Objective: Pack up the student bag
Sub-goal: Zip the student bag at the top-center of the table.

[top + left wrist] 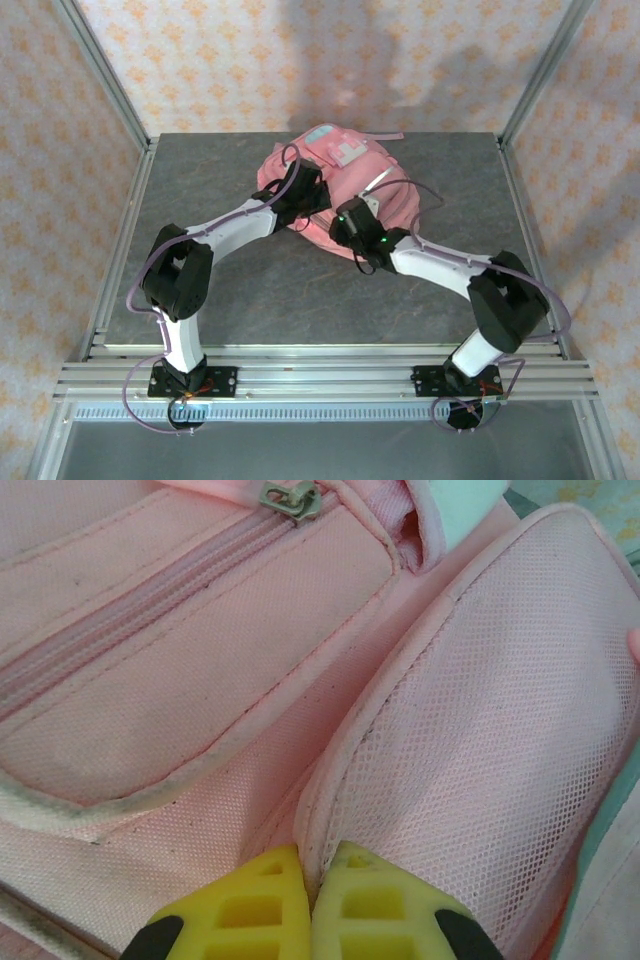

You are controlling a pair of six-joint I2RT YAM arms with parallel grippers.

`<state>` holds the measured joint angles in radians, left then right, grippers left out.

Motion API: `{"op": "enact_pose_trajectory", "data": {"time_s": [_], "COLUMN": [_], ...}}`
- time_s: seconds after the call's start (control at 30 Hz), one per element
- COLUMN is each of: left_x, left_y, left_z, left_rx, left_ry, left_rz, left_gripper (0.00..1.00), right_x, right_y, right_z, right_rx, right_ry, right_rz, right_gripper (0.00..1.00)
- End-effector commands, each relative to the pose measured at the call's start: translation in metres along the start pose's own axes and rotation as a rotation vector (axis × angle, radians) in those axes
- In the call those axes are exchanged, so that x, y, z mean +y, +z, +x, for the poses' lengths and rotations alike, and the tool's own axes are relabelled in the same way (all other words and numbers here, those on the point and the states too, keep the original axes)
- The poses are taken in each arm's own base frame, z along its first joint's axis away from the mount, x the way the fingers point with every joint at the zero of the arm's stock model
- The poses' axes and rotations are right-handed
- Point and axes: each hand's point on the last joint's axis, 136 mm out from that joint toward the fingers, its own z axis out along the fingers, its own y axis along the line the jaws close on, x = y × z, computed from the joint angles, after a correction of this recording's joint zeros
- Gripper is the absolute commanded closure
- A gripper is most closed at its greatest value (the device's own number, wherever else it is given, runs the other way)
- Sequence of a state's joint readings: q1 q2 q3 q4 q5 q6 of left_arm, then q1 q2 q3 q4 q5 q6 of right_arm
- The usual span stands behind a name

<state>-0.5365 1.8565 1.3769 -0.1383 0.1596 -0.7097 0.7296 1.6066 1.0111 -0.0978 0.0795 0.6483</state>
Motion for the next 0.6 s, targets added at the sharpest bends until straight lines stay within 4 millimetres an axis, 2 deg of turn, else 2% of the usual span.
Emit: {"op": "enact_pose_trajectory", "data": {"time_s": [0.0, 0.17, 0.3, 0.4, 0.57], "left_x": [-0.04, -0.042, -0.038, -0.028, -0.013], "left_y": [-0.022, -0.019, -0.02, -0.018, -0.014], "left_z": [-0.011, -0.008, -0.01, -0.014, -0.02], "left_rx": [-0.019, -0.009, -0.023, -0.037, -0.055], "left_ry": [-0.029, -0.051, -0.042, -0.048, -0.053], "left_rz": [0.165, 0.186, 0.16, 0.131, 0.086], "left_gripper": [1.0, 1.0, 1.0, 1.0, 1.0], "right_x": [-0.017, -0.032, -0.027, -0.026, -0.032], "right_y": [0.005, 0.011, 0.014, 0.011, 0.008], "right_z": [-0.022, -0.029, -0.031, -0.025, 0.0], "right_rx": [-0.147, -0.254, -0.243, -0.211, -0.078], "right_ry": [0.075, 0.161, 0.137, 0.119, 0.023], "right_rz": [0.131, 0.195, 0.192, 0.174, 0.163], "right_gripper": [0.61, 0.78, 0.98, 1.0, 1.0]}}
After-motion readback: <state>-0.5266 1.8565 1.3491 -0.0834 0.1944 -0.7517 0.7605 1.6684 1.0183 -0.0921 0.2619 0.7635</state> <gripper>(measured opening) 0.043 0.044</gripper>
